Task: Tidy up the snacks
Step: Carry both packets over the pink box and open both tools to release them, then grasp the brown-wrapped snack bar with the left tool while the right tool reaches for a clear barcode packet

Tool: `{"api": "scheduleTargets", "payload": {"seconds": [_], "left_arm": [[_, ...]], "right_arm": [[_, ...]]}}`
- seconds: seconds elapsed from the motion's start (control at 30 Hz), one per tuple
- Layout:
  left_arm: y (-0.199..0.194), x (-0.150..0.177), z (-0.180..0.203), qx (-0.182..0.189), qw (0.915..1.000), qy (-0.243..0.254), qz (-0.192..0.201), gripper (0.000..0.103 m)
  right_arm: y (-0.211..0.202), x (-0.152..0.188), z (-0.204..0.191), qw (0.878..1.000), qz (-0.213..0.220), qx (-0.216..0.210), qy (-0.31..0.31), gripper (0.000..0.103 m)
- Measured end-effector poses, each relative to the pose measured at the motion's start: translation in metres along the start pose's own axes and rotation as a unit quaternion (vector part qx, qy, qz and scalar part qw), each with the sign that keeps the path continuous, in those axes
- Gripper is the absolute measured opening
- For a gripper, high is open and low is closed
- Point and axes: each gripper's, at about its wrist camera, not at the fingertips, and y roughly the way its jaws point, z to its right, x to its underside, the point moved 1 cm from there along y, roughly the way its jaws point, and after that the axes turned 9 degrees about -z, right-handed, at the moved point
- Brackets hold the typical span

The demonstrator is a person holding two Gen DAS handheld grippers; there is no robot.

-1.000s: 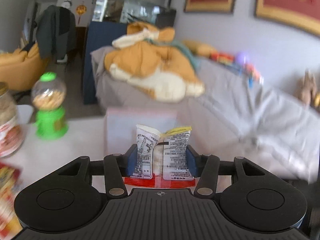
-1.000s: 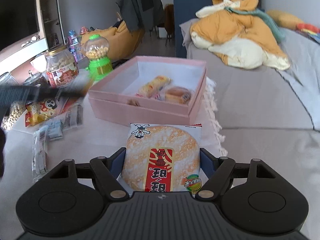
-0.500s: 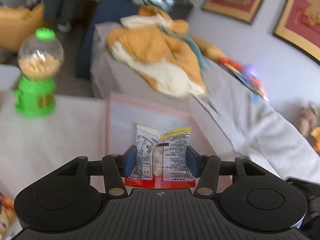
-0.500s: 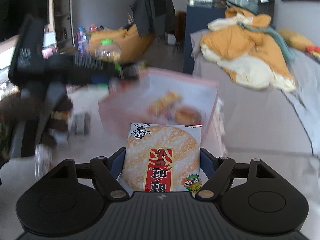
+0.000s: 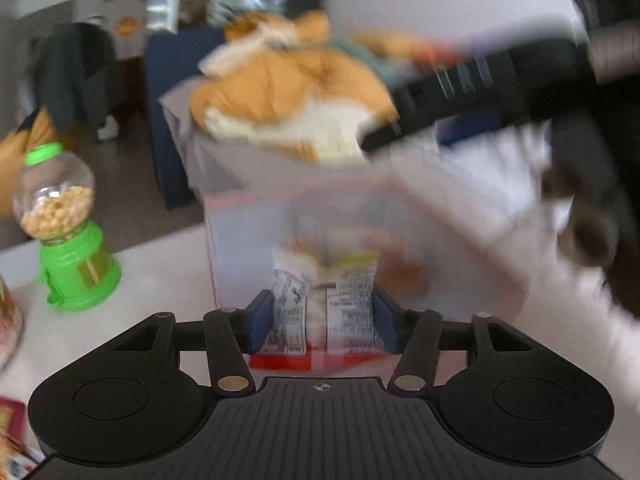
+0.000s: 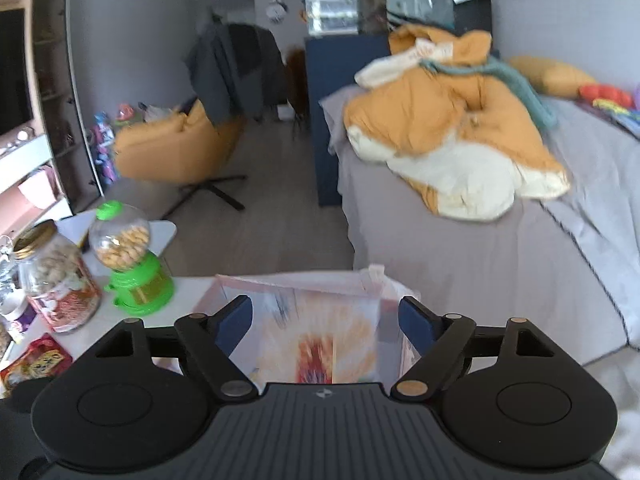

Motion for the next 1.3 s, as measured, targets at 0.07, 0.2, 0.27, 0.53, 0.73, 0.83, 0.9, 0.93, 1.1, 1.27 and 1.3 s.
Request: {"api": "scheduleTargets", "payload": {"seconds": [0.07, 0.2, 0.27, 0.53, 0.73, 0.83, 0.9, 0.93, 1.1, 1.27, 1.3], "left_arm": [[-0.007, 0.001, -0.003, -0.002, 0.9989, -0.023, 0.039, 0.058], [-0.011, -0.002, -0.029, 0.075, 0.9868, -0.139, 0.035, 0.056], [-0.025, 0.006, -0.047, 0.089, 0.9728, -0.205, 0.061, 0.056], [-0.102, 0.084, -0.085, -0.003, 0.959, -0.28, 0.043, 0.056], [-0.153, 0.138, -0.076, -0.079, 0.9595, -0.27, 0.013, 0.056], [-0.18, 0.159, -0.085, -0.106, 0.9488, -0.297, 0.019, 0.056], [-0.182, 0.165, -0.092, -0.098, 0.9444, -0.313, 0.022, 0.056], [-0.18, 0.166, -0.093, -0.093, 0.9446, -0.314, 0.02, 0.056], [-0.159, 0.161, -0.081, -0.066, 0.9565, -0.284, 0.003, 0.056], [-0.148, 0.155, -0.069, -0.063, 0.9674, -0.245, -0.005, 0.056], [-0.146, 0.153, -0.067, -0.058, 0.9698, -0.237, -0.005, 0.056]], "right_arm": [[0.005, 0.005, 0.0, 1.0, -0.006, -0.003, 0.005, 0.082], [0.005, 0.023, 0.01, 0.999, -0.021, -0.01, 0.03, 0.083], [0.0, 0.031, 0.014, 0.999, -0.027, -0.005, 0.033, 0.083], [-0.025, 0.072, 0.002, 0.999, -0.038, -0.038, 0.007, 0.084], [-0.027, 0.108, -0.066, 0.992, -0.047, -0.094, -0.072, 0.089], [-0.031, 0.123, -0.104, 0.979, -0.07, -0.151, -0.12, 0.089], [-0.036, 0.136, -0.126, 0.971, -0.07, -0.175, -0.145, 0.089], [-0.037, 0.142, -0.136, 0.967, -0.077, -0.186, -0.157, 0.089], [-0.024, 0.176, -0.181, 0.947, -0.131, -0.202, -0.214, 0.066], [-0.033, 0.182, -0.177, 0.945, -0.122, -0.179, -0.244, 0.038], [-0.035, 0.181, -0.17, 0.949, -0.116, -0.168, -0.241, 0.038]]}}
